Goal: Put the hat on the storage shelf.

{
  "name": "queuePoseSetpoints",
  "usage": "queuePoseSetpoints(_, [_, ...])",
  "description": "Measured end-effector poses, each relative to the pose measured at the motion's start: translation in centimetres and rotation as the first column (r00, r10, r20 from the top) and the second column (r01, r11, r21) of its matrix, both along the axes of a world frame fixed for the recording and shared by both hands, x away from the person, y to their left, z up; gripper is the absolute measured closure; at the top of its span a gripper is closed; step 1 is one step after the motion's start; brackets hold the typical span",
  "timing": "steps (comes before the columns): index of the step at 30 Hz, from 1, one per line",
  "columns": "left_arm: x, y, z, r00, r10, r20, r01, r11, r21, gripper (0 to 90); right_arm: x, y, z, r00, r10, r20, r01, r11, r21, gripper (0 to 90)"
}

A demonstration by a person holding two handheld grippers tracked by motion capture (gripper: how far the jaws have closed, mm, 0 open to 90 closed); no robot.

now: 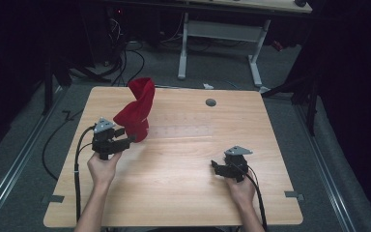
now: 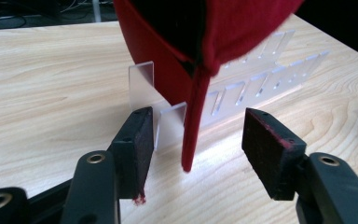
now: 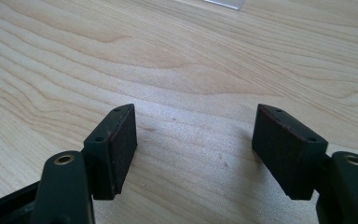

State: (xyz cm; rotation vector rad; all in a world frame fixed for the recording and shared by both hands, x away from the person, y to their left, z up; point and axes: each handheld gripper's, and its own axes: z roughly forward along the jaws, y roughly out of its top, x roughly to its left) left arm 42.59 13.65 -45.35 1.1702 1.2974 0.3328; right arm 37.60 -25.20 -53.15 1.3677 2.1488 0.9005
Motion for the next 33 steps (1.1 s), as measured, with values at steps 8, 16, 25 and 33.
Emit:
queuePoseSetpoints(8, [-1.3,0.4,-0.2,1.0000,-0.004,0.001,0.004,1.0000,-0.006,44.6,0.0,0.0,0.0,1.0000,0.000,0.000,0.000,1.000,-0.001,31.0])
queuePoseSetpoints(16, [-2.4,0.4,-0.5,0.9998,-0.017,-0.007,0.017,0.9998,-0.006,44.4,0.0,0.0,0.0,1.0000,0.000,0.000,0.000,1.000,0.000,31.0])
queuePoseSetpoints(25, [-3.4,-0.1,-1.1,0.9988,-0.043,-0.025,0.043,0.9990,-0.007,43.9,0.0,0.0,0.0,1.0000,-0.001,-0.001,0.001,1.000,0.000,31.0])
queuePoseSetpoints(33, [-4.3,-0.8,-2.1,0.9964,-0.071,-0.046,0.071,0.9974,0.003,44.0,0.0,0.0,0.0,1.0000,-0.002,-0.001,0.002,1.000,0.000,31.0])
